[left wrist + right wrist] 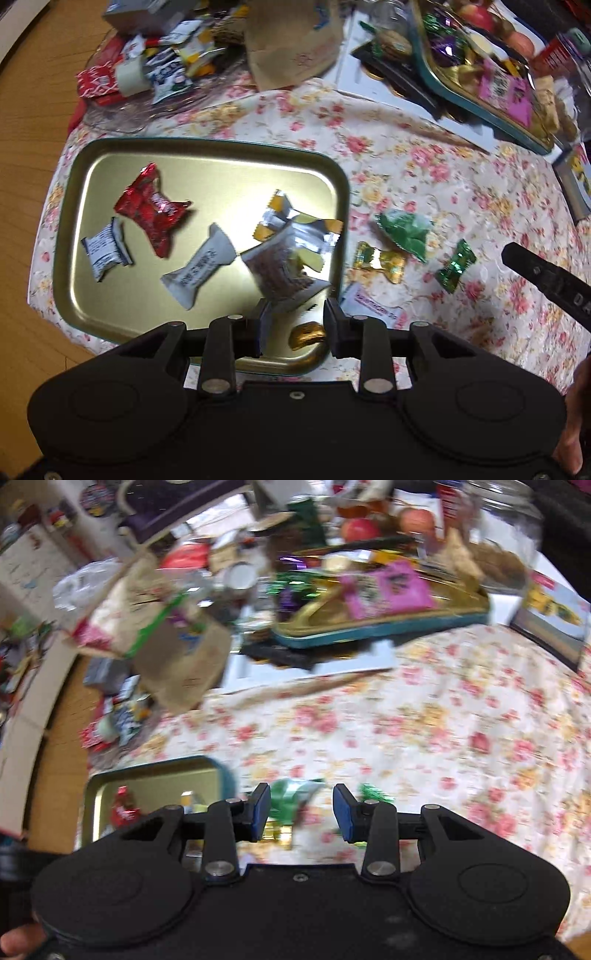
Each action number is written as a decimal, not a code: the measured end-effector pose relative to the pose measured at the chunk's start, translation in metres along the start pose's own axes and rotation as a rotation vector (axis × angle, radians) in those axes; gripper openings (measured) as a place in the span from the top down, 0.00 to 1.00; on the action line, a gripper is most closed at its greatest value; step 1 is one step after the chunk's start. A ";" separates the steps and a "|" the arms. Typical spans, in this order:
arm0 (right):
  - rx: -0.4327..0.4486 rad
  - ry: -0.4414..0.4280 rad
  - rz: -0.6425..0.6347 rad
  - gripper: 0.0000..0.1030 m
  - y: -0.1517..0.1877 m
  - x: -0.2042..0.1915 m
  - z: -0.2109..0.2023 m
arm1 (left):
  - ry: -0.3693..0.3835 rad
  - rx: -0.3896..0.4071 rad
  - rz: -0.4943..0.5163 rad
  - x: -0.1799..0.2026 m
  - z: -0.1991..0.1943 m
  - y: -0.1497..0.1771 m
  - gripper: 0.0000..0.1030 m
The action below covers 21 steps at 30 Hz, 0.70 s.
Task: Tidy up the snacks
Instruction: 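Lower the clear cookie packet into the tin tray and open the right tool, then grasp the green clear candy packet with the right tool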
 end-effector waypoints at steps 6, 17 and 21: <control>-0.030 0.076 0.055 0.60 0.008 0.038 0.011 | 0.039 -0.011 0.013 0.027 -0.002 0.001 0.60; -0.094 0.157 0.103 0.60 0.019 0.049 0.051 | 0.125 -0.009 -0.006 0.055 -0.014 -0.007 0.60; -0.069 0.130 0.090 0.60 0.011 0.028 0.064 | 0.151 -0.006 -0.038 0.053 -0.019 -0.011 0.60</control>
Point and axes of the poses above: each gripper's, at about its wrist camera, not at the fingertips, and z roughly the way its jaws point, x to its right, y to its underside, the point moved 10 cm from there along z, roughly the way its jaws point, and after that the axes turned 8 degrees about -z, right-handed, at the moved point
